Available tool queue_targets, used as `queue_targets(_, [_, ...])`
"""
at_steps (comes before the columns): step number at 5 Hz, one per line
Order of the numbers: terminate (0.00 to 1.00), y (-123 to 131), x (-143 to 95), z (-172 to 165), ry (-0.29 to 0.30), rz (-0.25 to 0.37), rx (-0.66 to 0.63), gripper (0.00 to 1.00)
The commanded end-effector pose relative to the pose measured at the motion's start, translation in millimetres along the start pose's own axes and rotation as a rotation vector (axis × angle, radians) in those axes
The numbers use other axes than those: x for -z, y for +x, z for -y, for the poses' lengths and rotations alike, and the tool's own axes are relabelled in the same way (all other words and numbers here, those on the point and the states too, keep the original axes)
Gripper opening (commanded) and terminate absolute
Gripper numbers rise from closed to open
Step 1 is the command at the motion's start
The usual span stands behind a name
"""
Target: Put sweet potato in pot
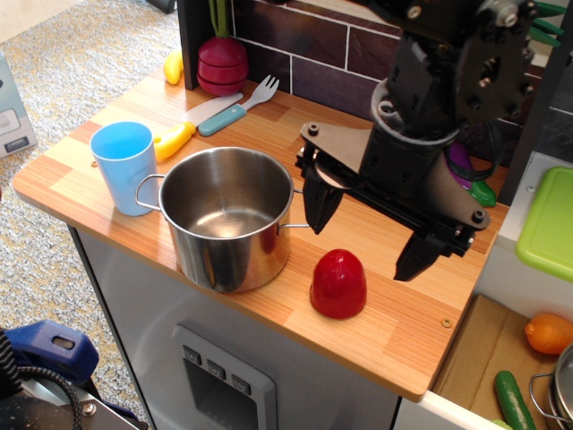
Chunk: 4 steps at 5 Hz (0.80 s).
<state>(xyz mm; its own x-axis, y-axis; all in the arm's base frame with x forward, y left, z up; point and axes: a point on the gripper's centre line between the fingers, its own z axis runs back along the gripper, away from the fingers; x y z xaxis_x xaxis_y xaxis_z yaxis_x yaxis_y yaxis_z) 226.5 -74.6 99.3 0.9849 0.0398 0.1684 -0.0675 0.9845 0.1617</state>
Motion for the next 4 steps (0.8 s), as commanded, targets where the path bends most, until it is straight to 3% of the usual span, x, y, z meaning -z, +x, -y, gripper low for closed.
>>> queue_targets(1, [0.00, 0, 0, 0, 0.000, 0.000, 0.000, 1.00])
queue_targets(4, [0.00, 12, 29, -3, 0.013, 0.118, -0.043, 1.00])
